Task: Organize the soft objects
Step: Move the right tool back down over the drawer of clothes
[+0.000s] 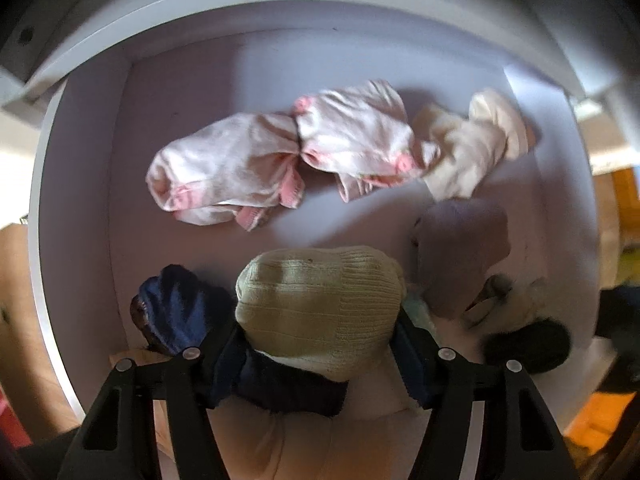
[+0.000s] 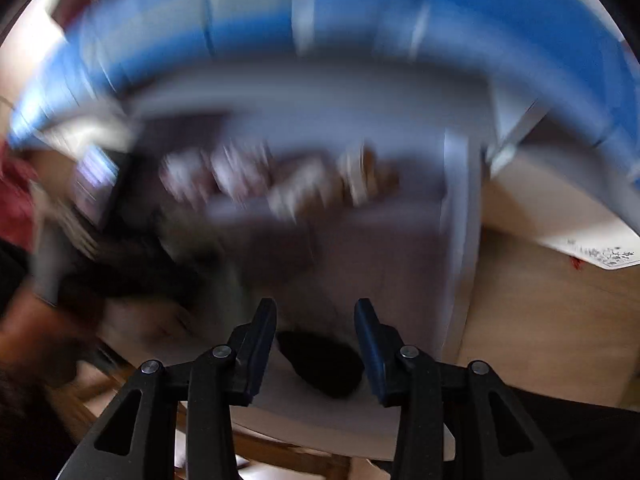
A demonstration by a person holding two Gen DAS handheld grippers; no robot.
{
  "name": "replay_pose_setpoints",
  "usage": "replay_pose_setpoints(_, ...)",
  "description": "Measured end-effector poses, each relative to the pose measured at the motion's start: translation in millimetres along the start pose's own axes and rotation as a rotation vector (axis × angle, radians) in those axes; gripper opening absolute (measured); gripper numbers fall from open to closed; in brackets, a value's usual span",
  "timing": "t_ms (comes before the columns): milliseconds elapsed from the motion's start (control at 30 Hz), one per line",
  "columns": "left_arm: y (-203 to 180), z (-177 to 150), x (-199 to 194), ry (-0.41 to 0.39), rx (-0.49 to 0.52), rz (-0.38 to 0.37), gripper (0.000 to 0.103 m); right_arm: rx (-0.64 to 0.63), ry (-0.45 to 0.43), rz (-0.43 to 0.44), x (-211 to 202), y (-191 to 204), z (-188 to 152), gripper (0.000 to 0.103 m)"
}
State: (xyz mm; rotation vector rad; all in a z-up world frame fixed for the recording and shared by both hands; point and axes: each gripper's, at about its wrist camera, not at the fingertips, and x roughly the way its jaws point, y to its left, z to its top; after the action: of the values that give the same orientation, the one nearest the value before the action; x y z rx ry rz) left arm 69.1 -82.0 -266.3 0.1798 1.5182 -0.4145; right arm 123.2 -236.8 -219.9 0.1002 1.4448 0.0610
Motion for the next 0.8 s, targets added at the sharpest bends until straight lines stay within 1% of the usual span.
replay_pose_setpoints(67,7,0,-1,0.002,-0.025,-0.015,0.067,0.009,0.069,0.042,18,-1,-1,0.042)
replay_pose_setpoints(200,12,-3,-2,0.002,-0.034,-0.023,0.067,0.046,0.104,0.067,32,-7,1,0.045)
replay_pose_setpoints(233,14,-4,-3,0.000,-0.034,-0.025,0.067,0.054,0.118,0.073,35,-9,3,0.047)
replay_pose_setpoints(367,25,-7,-11,-0.019,-0.069,-0.043,0.067,0.065,0.185,0.036,53,-13,-1,0.055)
replay_pose_setpoints(433,34,-6,-18,-0.037,-0.104,-0.068,0.067,0.067,0.227,0.017,68,-15,0,0.056)
replay_pose_setpoints(500,43,-5,-25,-0.052,-0.137,-0.094,0.067,0.060,0.246,0.002,74,-15,0,0.058)
replay_pose_setpoints(567,50,-6,-30,-0.066,-0.162,-0.111,0.067,0.046,0.257,-0.009,80,-13,0,0.063)
replay_pose_setpoints(600,54,-7,-32,-0.070,-0.170,-0.119,0.067,0.042,0.259,-0.012,82,-12,1,0.063)
replay_pose_setpoints(667,58,-10,-35,-0.075,-0.179,-0.118,0.067,0.037,0.266,-0.020,87,-13,2,0.064)
replay_pose_setpoints(733,61,-12,-38,-0.077,-0.180,-0.116,0.067,0.041,0.266,-0.026,92,-16,2,0.068)
replay_pose_setpoints(800,58,-16,-40,-0.083,-0.179,-0.112,0.067,0.048,0.268,-0.022,94,-19,3,0.069)
